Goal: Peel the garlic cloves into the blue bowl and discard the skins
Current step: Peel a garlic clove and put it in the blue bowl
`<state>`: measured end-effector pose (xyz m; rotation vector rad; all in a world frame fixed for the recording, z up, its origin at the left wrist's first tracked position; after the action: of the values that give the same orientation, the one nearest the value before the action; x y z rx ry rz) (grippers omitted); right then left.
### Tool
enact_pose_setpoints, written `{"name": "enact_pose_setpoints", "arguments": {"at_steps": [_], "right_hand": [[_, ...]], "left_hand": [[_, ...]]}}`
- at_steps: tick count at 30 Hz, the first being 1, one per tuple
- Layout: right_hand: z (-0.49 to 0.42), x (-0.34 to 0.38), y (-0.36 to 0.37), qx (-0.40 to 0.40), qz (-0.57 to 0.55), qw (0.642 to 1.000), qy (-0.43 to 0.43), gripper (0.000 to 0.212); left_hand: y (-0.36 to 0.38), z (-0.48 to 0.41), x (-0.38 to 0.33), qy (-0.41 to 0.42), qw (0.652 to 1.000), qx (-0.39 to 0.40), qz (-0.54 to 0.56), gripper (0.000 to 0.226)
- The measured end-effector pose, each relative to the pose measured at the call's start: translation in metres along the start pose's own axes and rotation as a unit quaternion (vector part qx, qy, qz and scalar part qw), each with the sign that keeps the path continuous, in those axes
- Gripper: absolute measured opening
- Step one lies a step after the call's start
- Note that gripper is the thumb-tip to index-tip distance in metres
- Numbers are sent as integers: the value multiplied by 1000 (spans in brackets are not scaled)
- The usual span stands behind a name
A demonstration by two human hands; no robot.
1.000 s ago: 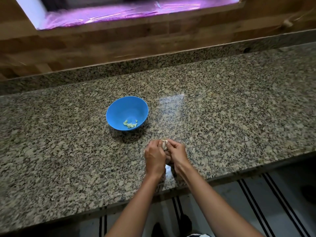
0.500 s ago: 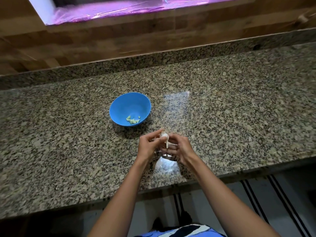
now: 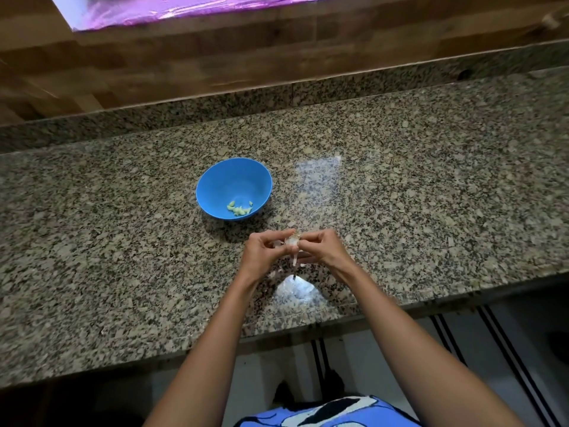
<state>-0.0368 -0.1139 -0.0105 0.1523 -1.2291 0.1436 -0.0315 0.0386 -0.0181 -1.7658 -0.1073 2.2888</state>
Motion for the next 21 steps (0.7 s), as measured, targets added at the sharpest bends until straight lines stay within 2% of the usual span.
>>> {"name": "enact_pose_setpoints", "arguments": {"at_steps": [4,7,10,11,13,14,16,17,19,21], "right_hand": [[-5,-4,11,-51,52,997,-23,13],[-6,-3,11,-33,24,999,-3,17],[-4,-6,9,-36,-10,999,35,17],[-4,-8,8,-59,-28,997,46,19],[-4,-14,1,-124,-68,988,63,20],[-3,-16,-2,-149,-83,983,69,19],[0,-18,-4,-170,-115,975,82,16],[3,-18,-4,-172,-135,972,87,14],[7,-18,-3,-172,-182,963,100,13],[12,-17,-2,-169,-219,953,125,14]], "left_hand": [[1,1,6,1,1000,-22,-1,42],[-2,1,9,3,999,-39,11,44],[-4,1,18,-41,994,-95,38,46],[-6,1,19,-43,993,-112,-4,45],[-9,0,18,-22,977,-107,-183,43],[-9,0,15,-2,957,-90,-276,42],[-6,1,8,37,922,-84,-375,43],[-2,3,5,61,920,-99,-375,43],[11,11,-2,109,946,-110,-284,37],[26,21,-2,138,958,-57,-245,33]]}}
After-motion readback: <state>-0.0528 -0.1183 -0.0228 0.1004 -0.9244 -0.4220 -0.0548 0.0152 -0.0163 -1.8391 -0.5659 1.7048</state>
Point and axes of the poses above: each hand's wrist, its own z-axis away from the middle knuckle, its own y-axis out of the palm, x = y × z, the point moved 1 cm from there along -z, towards the middle knuckle, and after that the axes turned 2 degrees about -y, right-handed, at the moved point
